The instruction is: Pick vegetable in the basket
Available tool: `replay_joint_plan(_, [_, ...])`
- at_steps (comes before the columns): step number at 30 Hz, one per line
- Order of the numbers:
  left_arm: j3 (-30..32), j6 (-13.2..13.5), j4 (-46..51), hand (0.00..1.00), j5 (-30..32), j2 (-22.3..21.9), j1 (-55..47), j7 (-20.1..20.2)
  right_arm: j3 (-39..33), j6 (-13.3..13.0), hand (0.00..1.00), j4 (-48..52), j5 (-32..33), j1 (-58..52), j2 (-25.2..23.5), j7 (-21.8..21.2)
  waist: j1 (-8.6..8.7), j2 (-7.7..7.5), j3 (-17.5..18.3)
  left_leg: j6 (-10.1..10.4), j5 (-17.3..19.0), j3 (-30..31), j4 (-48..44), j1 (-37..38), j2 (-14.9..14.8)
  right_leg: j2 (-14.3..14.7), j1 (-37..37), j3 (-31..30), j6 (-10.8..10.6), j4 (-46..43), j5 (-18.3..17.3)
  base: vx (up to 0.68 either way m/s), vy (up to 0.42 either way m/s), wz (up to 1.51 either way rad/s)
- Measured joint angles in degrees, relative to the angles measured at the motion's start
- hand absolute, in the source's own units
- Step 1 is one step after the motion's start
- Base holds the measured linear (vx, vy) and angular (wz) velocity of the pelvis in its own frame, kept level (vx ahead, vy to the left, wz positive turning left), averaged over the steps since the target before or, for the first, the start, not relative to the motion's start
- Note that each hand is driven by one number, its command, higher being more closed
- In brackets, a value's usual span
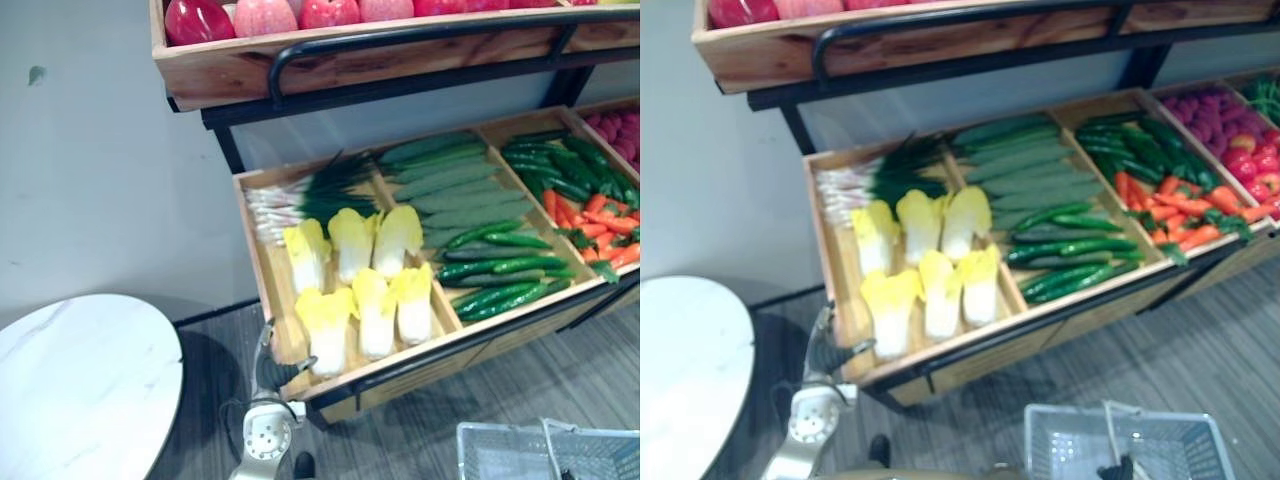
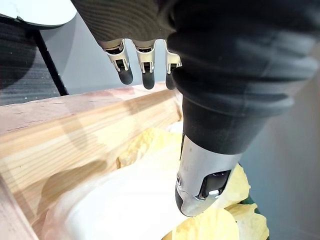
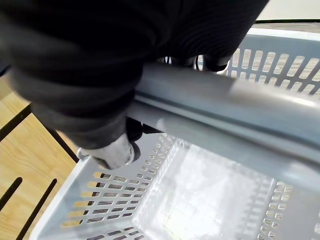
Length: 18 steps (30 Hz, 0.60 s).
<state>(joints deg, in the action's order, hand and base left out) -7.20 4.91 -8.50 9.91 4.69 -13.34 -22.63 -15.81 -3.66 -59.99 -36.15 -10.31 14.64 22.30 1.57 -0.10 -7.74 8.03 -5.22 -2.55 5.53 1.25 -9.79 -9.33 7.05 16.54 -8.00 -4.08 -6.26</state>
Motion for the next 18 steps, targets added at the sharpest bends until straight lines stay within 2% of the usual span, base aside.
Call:
replay_joint_plan(7, [-0.4, 0.0, -3.2, 0.0, 0.2, 0.1, 1.0, -0.2, 0.5, 0.0, 1.0, 0.0, 0.0, 0.2, 0.0, 0.0, -0.02, 0.46, 0.2, 0.1, 0.2, -1.3, 0.0, -0.1, -0.2, 0.1, -1.2, -1.3, 0.0, -0.1, 0.0, -0.01, -0.006, -0.1])
replay_joint_plan(18, [-0.3, 0.0, -6.9, 0.0, 0.4, 0.5, 3.2, -3.3, 0.7, 0.5, 1.0, 0.1, 0.0, 0.2, 0.0, 0.1, 0.09, 1.32, 0.1, 0.6, 0.5, -2.1, 0.0, -0.1, -0.5, 0.2, -1.9, -2.4, 0.0, -0.1, 0.0, 0.0, -0.004, -0.04])
